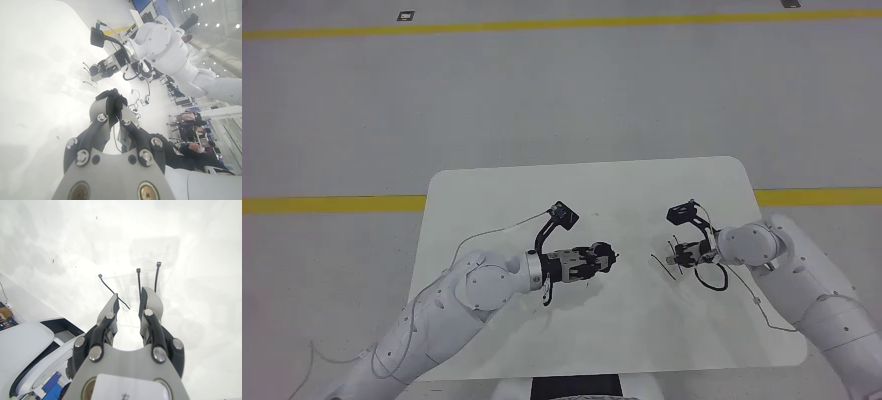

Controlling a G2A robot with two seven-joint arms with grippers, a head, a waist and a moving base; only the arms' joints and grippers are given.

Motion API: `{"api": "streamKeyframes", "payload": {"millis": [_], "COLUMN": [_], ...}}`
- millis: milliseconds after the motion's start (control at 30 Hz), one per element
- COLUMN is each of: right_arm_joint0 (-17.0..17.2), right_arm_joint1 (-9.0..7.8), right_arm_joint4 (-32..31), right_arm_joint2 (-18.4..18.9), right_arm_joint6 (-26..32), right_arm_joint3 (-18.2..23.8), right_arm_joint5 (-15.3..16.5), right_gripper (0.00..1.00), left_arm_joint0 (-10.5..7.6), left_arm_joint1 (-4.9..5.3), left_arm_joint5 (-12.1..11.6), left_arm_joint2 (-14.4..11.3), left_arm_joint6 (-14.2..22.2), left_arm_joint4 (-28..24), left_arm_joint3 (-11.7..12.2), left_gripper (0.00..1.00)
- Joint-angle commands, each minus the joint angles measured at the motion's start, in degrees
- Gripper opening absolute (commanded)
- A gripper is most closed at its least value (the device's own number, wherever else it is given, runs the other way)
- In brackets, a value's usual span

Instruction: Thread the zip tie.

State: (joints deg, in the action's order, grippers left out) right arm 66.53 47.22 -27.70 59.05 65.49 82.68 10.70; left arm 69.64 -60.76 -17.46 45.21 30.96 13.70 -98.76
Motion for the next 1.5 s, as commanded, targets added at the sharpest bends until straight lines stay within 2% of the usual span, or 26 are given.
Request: {"api": "streamKeyframes", "payload": {"millis": [0,433,800,900,1000,1033,1300,1467], "right_arm_joint0": [0.0,0.1,-1.0,-1.2,-1.2,-1.2,-0.1,1.9], "right_arm_joint1": [0.03,0.37,0.98,1.09,1.15,1.15,0.69,-0.06], "right_arm_joint4": [-0.2,-1.5,-1.8,-1.9,-1.8,-1.8,-0.6,3.5], "right_arm_joint2": [0.1,-0.4,-1.5,-1.7,-1.6,-1.5,0.7,4.2], "right_arm_joint6": [-0.4,-0.8,-0.6,-0.5,-0.5,-0.5,-0.8,-1.7], "right_arm_joint3": [0.0,-0.4,-2.0,-2.2,-2.4,-2.4,-0.8,0.6], "right_arm_joint5": [0.0,-0.3,-0.2,-0.3,-0.3,-0.3,0.7,4.2], "right_gripper": [0.25,0.22,0.15,0.12,0.01,0.0,0.0,0.0], "left_arm_joint0": [0.0,0.0,0.0,0.0,0.0,0.0,0.0,0.0], "left_arm_joint1": [0.0,0.0,0.0,0.0,0.0,0.0,0.0,0.0], "left_arm_joint5": [0.0,0.0,0.0,0.0,0.0,0.0,0.0,0.0], "left_arm_joint2": [0.0,0.0,0.0,0.0,0.0,0.0,0.0,0.0], "left_arm_joint6": [0.0,0.0,0.0,0.0,0.0,0.0,0.0,0.0], "left_arm_joint4": [0.0,0.0,0.0,0.0,0.0,0.0,0.0,0.0], "left_arm_joint3": [0.0,0.0,0.0,0.0,0.0,0.0,0.0,0.0], "left_gripper": [0.0,0.0,0.0,0.0,0.0,0.0,0.0,0.0]}}
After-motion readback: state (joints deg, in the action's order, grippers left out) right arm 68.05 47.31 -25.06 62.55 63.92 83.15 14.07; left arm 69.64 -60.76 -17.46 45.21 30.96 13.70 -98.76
